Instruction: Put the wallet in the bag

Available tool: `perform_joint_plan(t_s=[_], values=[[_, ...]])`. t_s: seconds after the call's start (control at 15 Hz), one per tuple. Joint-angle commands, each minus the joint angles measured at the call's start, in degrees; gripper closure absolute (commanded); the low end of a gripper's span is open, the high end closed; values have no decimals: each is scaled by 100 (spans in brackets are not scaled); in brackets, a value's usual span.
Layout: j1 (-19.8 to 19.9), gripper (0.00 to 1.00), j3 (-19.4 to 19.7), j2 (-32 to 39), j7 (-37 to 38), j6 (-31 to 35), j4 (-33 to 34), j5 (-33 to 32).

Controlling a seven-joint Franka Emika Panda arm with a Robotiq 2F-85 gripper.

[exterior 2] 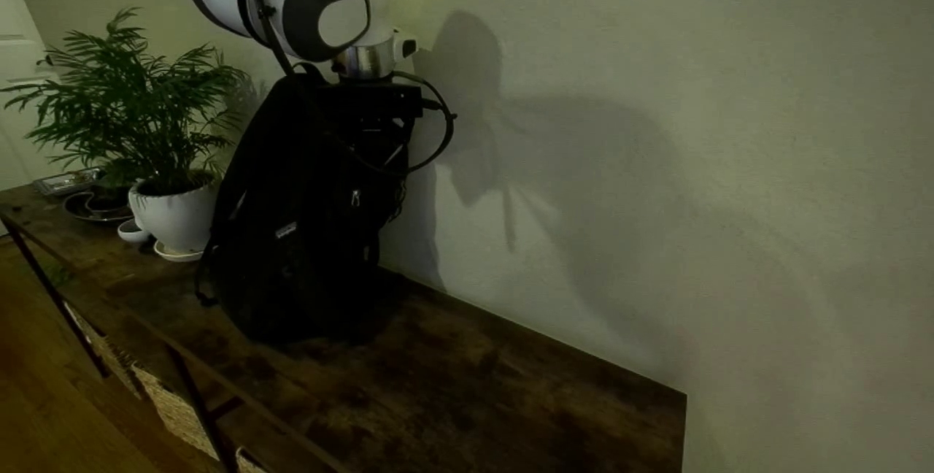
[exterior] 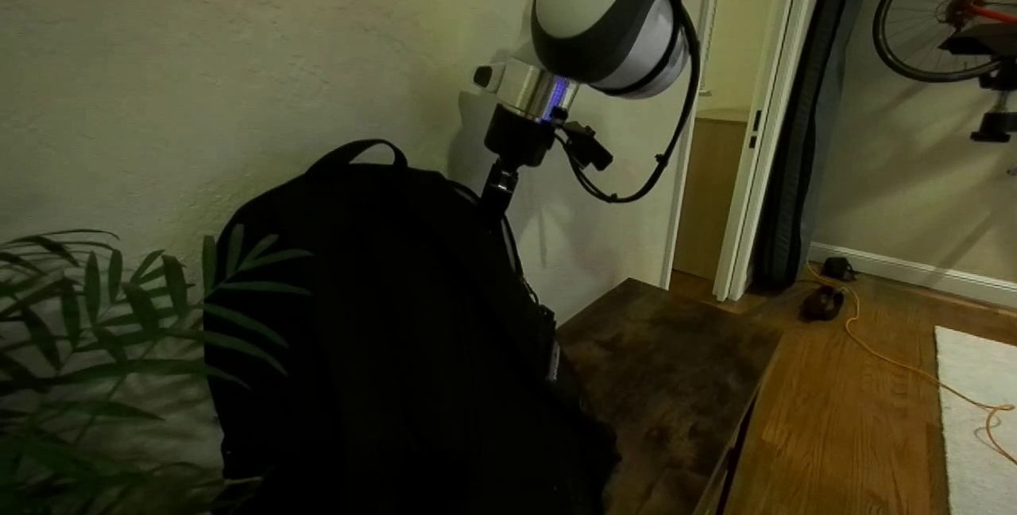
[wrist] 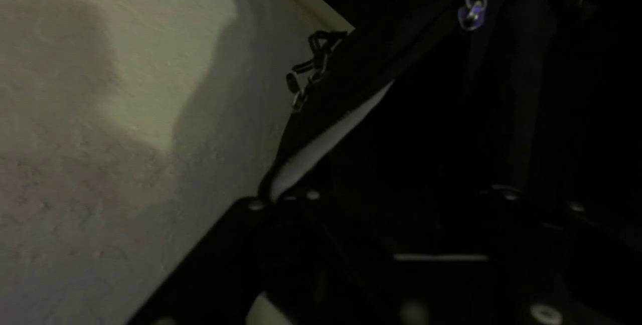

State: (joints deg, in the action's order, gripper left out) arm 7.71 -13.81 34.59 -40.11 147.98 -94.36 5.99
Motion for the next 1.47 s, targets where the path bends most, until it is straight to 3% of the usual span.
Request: perform_joint_plan(t_s=[0.0, 0.2, 0.8, 1.4], values=[[245, 9, -251, -189, -356, 250, -300, 353], [245, 0, -210, -320, -224, 119, -405, 488], [-383, 0, 612, -1102, 1957, -436, -923, -22], [-978, 0, 1262, -1688, 4307, -2016, -907, -784]])
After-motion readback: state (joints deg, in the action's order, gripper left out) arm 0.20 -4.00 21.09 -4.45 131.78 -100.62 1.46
